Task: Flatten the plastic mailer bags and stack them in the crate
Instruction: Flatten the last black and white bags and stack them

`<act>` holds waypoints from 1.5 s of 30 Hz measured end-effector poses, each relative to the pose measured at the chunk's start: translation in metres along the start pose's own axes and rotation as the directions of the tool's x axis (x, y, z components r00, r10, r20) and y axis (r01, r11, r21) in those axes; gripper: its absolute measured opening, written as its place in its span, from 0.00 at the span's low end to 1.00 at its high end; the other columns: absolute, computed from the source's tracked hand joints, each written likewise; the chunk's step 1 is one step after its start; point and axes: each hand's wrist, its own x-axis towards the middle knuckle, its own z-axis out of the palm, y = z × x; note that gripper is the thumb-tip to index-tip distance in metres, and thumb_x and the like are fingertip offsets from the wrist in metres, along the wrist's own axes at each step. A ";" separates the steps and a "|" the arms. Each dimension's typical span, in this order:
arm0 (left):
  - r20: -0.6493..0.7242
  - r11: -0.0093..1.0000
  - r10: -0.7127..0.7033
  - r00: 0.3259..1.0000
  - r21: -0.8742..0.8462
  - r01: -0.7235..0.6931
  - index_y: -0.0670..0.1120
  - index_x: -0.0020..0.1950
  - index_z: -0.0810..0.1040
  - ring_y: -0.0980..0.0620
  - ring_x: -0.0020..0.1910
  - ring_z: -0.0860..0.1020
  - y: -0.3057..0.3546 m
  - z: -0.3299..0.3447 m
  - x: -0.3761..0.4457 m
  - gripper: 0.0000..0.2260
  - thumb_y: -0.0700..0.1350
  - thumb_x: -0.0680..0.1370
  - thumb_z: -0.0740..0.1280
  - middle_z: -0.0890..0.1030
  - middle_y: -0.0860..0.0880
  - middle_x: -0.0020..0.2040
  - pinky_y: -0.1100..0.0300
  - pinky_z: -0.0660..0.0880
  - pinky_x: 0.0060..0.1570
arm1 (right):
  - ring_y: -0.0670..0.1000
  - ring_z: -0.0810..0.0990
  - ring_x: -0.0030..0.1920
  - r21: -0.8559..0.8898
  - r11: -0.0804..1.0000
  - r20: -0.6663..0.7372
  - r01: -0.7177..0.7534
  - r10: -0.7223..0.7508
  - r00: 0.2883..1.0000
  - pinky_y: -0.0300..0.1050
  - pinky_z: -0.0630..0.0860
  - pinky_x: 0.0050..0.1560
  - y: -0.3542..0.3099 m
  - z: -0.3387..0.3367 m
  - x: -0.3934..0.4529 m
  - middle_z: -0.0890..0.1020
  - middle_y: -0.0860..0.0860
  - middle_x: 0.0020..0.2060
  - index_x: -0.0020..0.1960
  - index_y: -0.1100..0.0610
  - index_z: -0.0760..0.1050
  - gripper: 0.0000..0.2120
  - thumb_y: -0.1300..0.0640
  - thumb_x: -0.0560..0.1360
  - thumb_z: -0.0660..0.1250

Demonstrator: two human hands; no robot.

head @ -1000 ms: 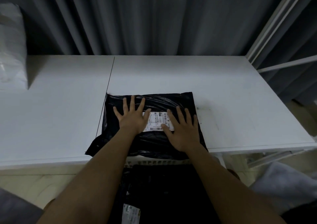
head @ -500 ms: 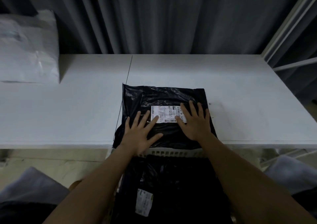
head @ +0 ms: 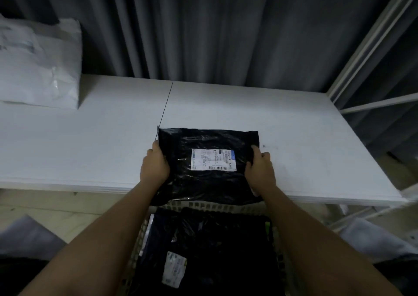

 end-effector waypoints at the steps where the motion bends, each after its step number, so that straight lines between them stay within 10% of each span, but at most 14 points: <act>1: 0.011 1.000 0.019 1.000 -0.019 -0.019 0.42 0.71 0.61 0.34 0.56 0.73 0.000 -0.004 -0.003 0.20 0.38 0.78 0.56 0.72 0.35 0.59 0.45 0.70 0.52 | 0.63 0.75 0.52 0.020 1.000 0.020 0.007 -0.008 1.000 0.49 0.71 0.49 0.002 -0.004 -0.003 0.70 0.63 0.59 0.72 0.58 0.64 0.22 0.64 0.79 0.58; 7: 0.133 0.961 0.189 0.973 0.181 -0.211 0.48 0.65 0.66 0.37 0.48 0.76 -0.010 -0.029 -0.050 0.16 0.39 0.77 0.56 0.73 0.41 0.56 0.50 0.71 0.46 | 0.52 0.73 0.33 0.143 0.989 0.213 0.049 -0.079 0.974 0.42 0.67 0.32 0.021 -0.033 -0.055 0.78 0.56 0.38 0.48 0.55 0.73 0.09 0.67 0.72 0.64; 13: 0.483 0.896 0.251 0.839 0.212 -0.390 0.47 0.53 0.78 0.43 0.55 0.76 -0.050 -0.019 -0.113 0.10 0.39 0.77 0.59 0.75 0.43 0.55 0.55 0.72 0.55 | 0.55 0.78 0.43 0.023 1.000 0.385 -0.004 -0.005 0.923 0.30 0.68 0.34 0.064 -0.034 -0.126 0.79 0.57 0.47 0.39 0.51 0.73 0.10 0.66 0.70 0.68; 22: 0.775 0.858 -0.033 0.632 0.346 -0.380 0.42 0.75 0.61 0.41 0.69 0.68 -0.044 0.009 -0.171 0.22 0.45 0.82 0.58 0.66 0.39 0.72 0.54 0.66 0.66 | 0.60 0.72 0.64 -0.289 0.947 0.760 0.141 0.137 0.636 0.47 0.71 0.58 0.027 -0.024 -0.171 0.72 0.59 0.65 0.69 0.56 0.69 0.17 0.55 0.81 0.58; 34: 0.251 0.962 0.083 0.964 0.233 -0.143 0.49 0.68 0.71 0.44 0.64 0.73 -0.037 -0.100 -0.085 0.16 0.48 0.81 0.59 0.74 0.45 0.67 0.51 0.70 0.62 | 0.54 0.76 0.58 -0.031 0.890 0.482 0.454 -0.385 0.787 0.47 0.73 0.57 -0.169 -0.012 -0.107 0.78 0.53 0.60 0.63 0.52 0.76 0.14 0.55 0.79 0.60; 45: -0.061 0.996 -0.061 0.996 0.061 0.065 0.48 0.66 0.74 0.45 0.63 0.73 -0.086 -0.179 -0.003 0.16 0.44 0.79 0.59 0.76 0.47 0.64 0.53 0.70 0.59 | 0.53 0.78 0.52 -0.009 0.817 0.403 0.577 -0.525 0.749 0.49 0.77 0.55 -0.288 0.032 -0.055 0.80 0.51 0.56 0.57 0.52 0.78 0.12 0.57 0.78 0.59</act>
